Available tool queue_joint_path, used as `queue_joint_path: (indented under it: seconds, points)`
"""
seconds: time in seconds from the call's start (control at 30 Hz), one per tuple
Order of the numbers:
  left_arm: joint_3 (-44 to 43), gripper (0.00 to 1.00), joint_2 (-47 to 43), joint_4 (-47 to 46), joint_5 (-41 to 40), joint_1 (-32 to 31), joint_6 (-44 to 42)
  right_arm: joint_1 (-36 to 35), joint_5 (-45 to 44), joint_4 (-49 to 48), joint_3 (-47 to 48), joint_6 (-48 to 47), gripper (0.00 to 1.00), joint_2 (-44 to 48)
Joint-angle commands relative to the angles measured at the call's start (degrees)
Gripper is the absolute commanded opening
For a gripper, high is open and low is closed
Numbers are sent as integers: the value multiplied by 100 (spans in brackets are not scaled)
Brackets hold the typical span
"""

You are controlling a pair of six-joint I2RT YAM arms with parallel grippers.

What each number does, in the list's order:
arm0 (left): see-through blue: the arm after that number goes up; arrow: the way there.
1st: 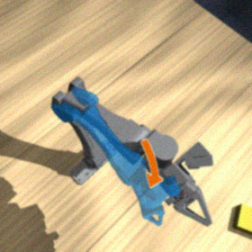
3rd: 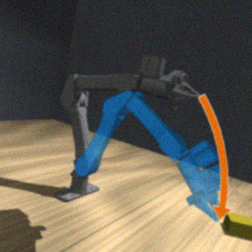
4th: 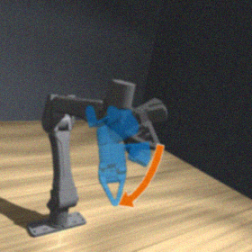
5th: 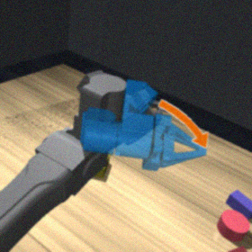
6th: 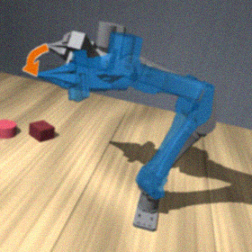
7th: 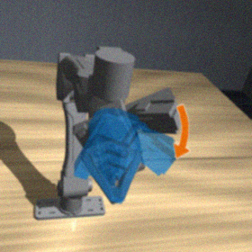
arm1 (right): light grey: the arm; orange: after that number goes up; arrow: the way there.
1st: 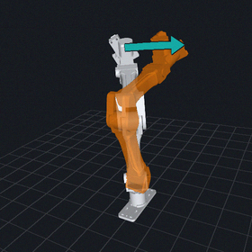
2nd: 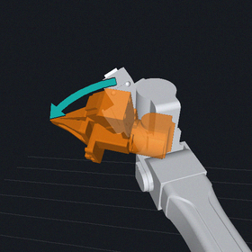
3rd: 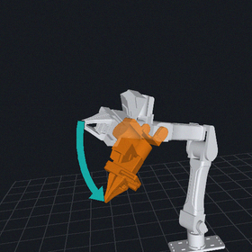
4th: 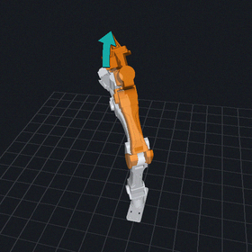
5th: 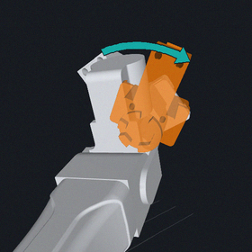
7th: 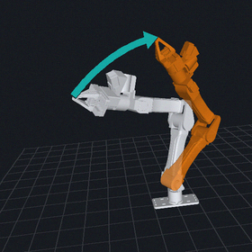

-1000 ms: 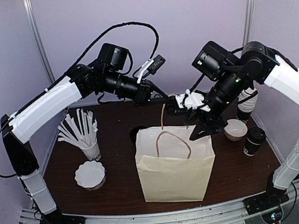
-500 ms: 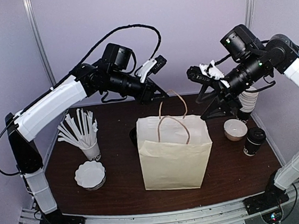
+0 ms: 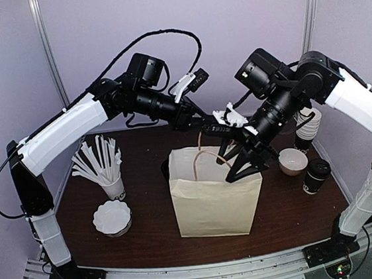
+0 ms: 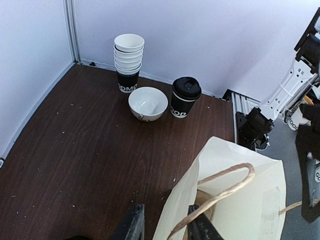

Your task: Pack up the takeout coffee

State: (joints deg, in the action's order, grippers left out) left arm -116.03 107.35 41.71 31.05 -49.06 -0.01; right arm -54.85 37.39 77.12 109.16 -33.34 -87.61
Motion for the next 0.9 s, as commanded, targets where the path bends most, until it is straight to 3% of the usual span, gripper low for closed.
queue_joint_path:
  seconds: [0.0,0.1,0.13,0.53,0.83,0.87]
  points:
    - [-327,28,140,-92,347,39,-134,-141,-223,-315,316,512,52,-373]
    - [-485,9,220,-72,459,37,-87,-133,-554,-309,650,652,6,-561]
    - [-580,0,244,-35,434,37,-65,-127,-714,-264,806,624,0,-590]
    - [-1572,0,101,35,-301,39,-57,-17,-1923,-334,1527,-110,0,-52]
    - [-1189,0,75,-80,-401,45,-83,8,-2039,-587,476,-203,2,174]
    - [-1091,7,72,-99,-374,45,-79,20,-2074,-730,279,-201,12,234]
